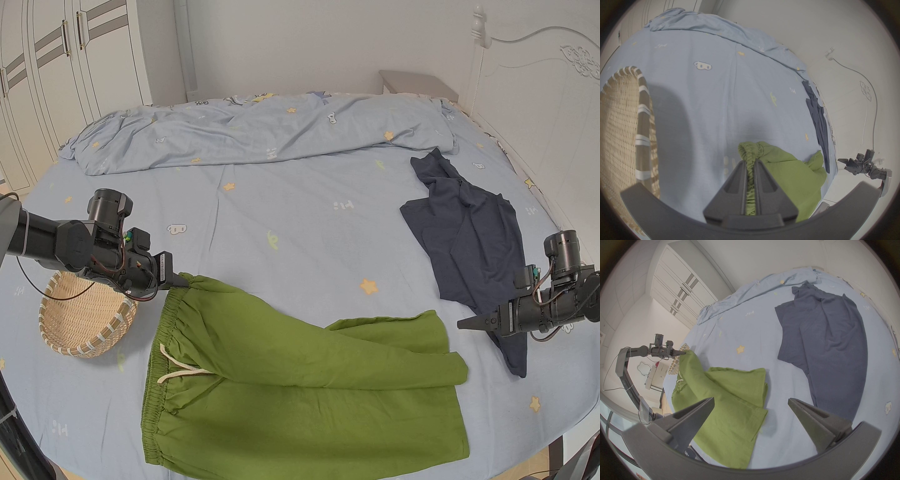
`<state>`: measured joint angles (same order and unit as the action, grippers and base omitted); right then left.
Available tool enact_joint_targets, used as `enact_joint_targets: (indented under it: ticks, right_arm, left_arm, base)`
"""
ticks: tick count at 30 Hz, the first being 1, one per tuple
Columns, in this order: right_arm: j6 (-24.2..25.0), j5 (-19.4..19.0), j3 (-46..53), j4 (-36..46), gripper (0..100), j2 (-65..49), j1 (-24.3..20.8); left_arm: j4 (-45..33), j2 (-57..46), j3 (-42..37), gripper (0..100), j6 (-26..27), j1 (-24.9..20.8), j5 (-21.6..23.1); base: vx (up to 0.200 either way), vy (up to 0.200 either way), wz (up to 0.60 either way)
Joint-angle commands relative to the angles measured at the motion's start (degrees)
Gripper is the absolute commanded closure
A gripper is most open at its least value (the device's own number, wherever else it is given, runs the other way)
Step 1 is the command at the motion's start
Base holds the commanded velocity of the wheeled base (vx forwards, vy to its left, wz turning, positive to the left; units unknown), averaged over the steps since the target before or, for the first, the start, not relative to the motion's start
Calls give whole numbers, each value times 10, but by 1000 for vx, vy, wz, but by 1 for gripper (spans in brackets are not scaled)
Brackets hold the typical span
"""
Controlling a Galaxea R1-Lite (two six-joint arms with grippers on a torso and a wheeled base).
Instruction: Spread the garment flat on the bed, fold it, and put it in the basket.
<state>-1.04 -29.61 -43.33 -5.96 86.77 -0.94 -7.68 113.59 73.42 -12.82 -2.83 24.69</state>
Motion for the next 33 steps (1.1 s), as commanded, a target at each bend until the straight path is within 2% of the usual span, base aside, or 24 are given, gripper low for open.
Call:
enact_joint_targets:
  ticks: [1, 6, 9, 18, 21, 22, 24, 25, 33]
  right_arm:
    - [-1, -12, 6, -15, 0, 67, -5]
    - [3, -14, 18, -15, 0, 68, -12]
    - [3, -15, 46, -16, 0, 65, -6]
    - [3, -20, 69, -17, 0, 67, -5]
    - [3, -31, 71, -18, 0, 67, 0]
    - [2, -50, 75, -18, 0, 65, 2]
    - [2, -50, 75, -18, 0, 65, 2]
    - [-2, -84, 87, -19, 0, 59, 1]
    - [-4, -101, 100, -29, 0, 53, -8]
  left_arm:
    - [0, 5, -4, 100, 5, 0, -2]
    - [0, 3, -15, 100, 9, -10, -2]
    - [0, 4, -33, 100, 30, -27, -3]
    - [1, 4, -36, 100, 35, -27, -3]
    - [1, 3, -35, 100, 34, -24, -3]
    - [1, 3, -33, 100, 34, -24, -3]
    - [1, 6, -30, 100, 33, -24, -3]
    - [3, 8, -30, 100, 32, -24, -3]
    - [12, 14, -29, 100, 32, -15, -4]
  base:
    - [0, 0, 0]
    - [0, 0, 0]
    - [0, 0, 0]
    - [0, 0, 0]
    - [0, 0, 0]
    - [0, 0, 0]
    - [0, 0, 0]
    - [0, 0, 0]
    - [0, 0, 0]
